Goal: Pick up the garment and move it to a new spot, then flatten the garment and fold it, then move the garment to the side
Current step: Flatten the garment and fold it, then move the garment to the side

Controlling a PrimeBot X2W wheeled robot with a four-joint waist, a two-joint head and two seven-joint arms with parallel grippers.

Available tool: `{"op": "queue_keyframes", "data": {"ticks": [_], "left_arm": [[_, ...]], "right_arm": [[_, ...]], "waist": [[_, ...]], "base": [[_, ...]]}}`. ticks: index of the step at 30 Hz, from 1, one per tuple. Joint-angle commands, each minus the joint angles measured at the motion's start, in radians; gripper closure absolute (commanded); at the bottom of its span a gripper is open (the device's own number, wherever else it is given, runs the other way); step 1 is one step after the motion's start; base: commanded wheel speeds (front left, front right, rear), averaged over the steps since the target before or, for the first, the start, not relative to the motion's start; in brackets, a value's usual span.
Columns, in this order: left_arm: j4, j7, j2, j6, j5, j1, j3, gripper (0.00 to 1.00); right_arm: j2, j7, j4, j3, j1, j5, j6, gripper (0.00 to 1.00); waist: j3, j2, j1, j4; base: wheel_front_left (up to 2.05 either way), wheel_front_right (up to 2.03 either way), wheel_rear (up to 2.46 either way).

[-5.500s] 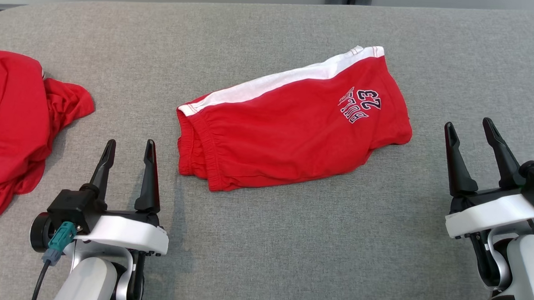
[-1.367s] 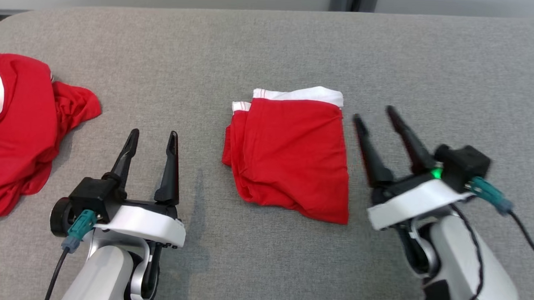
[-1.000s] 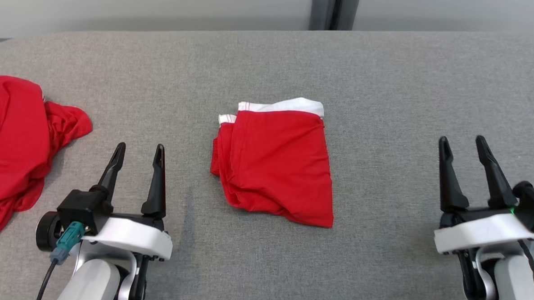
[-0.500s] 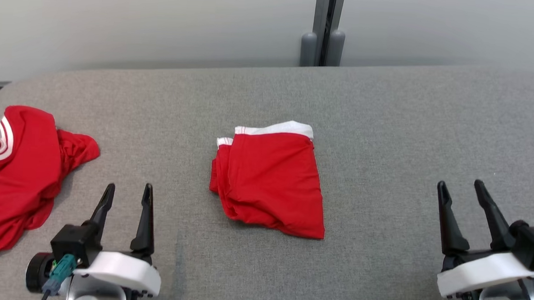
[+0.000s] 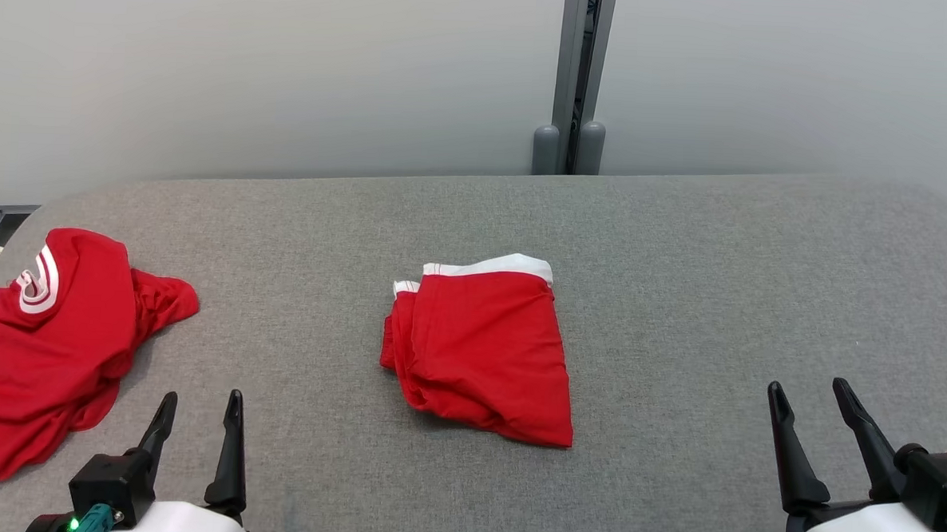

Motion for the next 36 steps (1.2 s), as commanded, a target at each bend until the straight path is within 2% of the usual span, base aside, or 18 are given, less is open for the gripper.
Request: {"op": "queue_keyframes", "data": {"ticks": [1, 15, 36], "left_arm": [[0.000, 0.001, 0.007, 0.003, -0.007, 0.012, 0.004, 0.00], [0.018, -0.002, 0.030, -0.002, -0.010, 0.008, 0.004, 0.00], [0.010, 0.008, 0.029, 0.000, -0.004, -0.030, -0.025, 0.00]], "right_arm": [[-0.001, 0.009, -0.011, -0.008, 0.016, -0.008, 0.000, 0.00], [0.001, 0.039, -0.052, -0.029, 0.058, -0.020, 0.000, 0.00], [0.002, 0.036, -0.045, -0.040, 0.062, -0.002, 0.000, 0.00]], "waist": [[-0.008, -0.0001, 0.0000, 0.004], [-0.020, -0.0001, 0.0000, 0.018], [-0.004, -0.0001, 0.0000, 0.043]], "base": [[0.00, 0.00, 0.00], [0.00, 0.00, 0.00], [0.00, 0.00, 0.00]]}}
